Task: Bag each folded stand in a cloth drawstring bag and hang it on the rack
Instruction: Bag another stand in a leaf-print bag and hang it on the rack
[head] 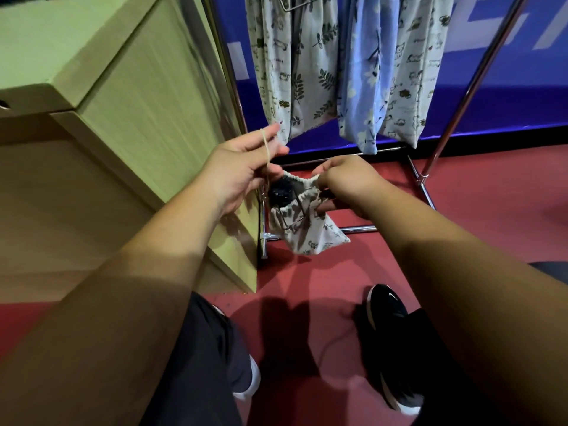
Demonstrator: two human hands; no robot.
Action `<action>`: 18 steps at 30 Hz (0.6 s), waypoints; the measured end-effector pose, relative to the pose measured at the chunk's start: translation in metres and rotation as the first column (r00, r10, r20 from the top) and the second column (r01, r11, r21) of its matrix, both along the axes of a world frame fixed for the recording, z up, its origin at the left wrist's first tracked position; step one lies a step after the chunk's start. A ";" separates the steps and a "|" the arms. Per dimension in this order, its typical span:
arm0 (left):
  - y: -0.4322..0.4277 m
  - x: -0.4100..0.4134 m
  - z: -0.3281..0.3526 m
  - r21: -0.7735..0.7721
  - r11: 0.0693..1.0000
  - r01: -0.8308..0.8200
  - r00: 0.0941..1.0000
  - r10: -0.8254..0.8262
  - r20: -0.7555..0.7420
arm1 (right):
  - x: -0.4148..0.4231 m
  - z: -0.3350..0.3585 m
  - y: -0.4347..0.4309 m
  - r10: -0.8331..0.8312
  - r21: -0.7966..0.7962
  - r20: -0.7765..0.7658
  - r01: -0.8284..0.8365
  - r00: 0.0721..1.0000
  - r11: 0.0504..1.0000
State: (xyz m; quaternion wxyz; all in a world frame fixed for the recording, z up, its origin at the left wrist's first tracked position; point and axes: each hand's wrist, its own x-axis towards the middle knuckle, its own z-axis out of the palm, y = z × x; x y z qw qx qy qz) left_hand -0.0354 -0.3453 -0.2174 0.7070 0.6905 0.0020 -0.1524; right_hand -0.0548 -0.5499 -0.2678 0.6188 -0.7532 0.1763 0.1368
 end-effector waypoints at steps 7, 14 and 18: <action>-0.010 -0.014 -0.003 0.481 0.854 0.198 0.950 -0.288 0.119 | -0.009 0.006 0.009 0.079 0.172 -0.051 -0.069 0.996 0.983; -0.007 -0.011 -0.022 0.679 0.688 0.256 0.895 -0.434 0.102 | -0.009 0.002 0.011 0.071 0.193 -0.079 -0.054 0.994 0.980; -0.011 -0.008 -0.025 0.671 0.720 0.178 0.911 -0.379 0.164 | -0.007 0.004 0.012 0.023 0.222 -0.070 -0.007 0.997 0.975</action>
